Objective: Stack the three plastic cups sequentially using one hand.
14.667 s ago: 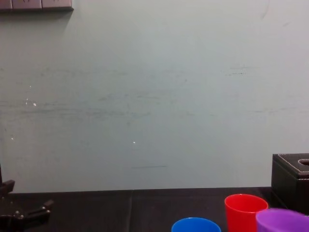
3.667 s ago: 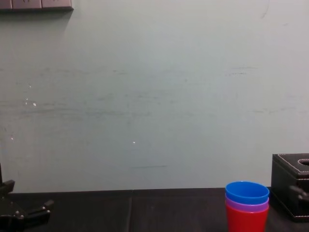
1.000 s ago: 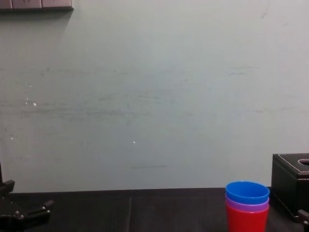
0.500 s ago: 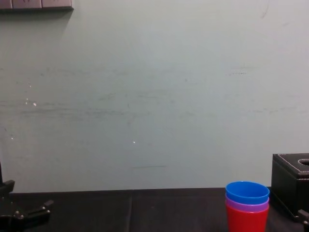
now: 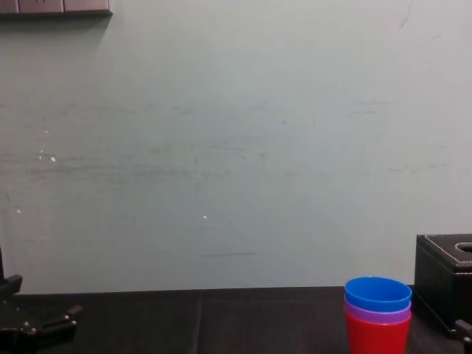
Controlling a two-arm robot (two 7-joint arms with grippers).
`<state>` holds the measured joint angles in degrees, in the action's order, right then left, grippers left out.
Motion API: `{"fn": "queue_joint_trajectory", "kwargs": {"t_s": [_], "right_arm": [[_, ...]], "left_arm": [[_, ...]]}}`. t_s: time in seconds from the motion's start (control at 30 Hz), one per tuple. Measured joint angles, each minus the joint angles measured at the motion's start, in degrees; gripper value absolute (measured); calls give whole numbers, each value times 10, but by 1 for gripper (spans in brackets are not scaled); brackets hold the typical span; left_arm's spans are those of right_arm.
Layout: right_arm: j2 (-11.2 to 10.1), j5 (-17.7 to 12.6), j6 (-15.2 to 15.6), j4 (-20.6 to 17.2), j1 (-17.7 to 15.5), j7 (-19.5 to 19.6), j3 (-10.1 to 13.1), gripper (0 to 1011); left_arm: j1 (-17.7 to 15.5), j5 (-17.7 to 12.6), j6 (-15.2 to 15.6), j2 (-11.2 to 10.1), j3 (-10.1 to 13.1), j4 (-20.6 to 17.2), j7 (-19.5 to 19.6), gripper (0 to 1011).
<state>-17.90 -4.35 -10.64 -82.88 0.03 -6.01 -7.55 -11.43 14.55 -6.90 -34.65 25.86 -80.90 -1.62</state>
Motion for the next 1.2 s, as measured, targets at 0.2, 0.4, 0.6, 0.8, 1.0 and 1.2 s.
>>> {"fn": "queue_joint_trajectory", "kwargs": {"t_s": [0.2,0.4,0.6,0.8,1.0,1.2], "right_arm": [[0,0,0,0,0,0,0,1002],[0,0,0,0,0,0,0,1002],[0,0,0,0,0,0,0,1002],[0,0,0,0,0,0,0,1002],[0,0,0,0,0,0,0,1000],[0,0,0,0,0,0,0,1002]], "left_arm": [[0,0,0,0,0,0,0,1005],[0,0,0,0,0,0,0,1005],[0,0,0,0,0,0,0,1005],[0,0,0,0,0,0,0,1005],[0,0,0,0,0,0,0,1005],[0,0,0,0,0,0,0,1005]]}}
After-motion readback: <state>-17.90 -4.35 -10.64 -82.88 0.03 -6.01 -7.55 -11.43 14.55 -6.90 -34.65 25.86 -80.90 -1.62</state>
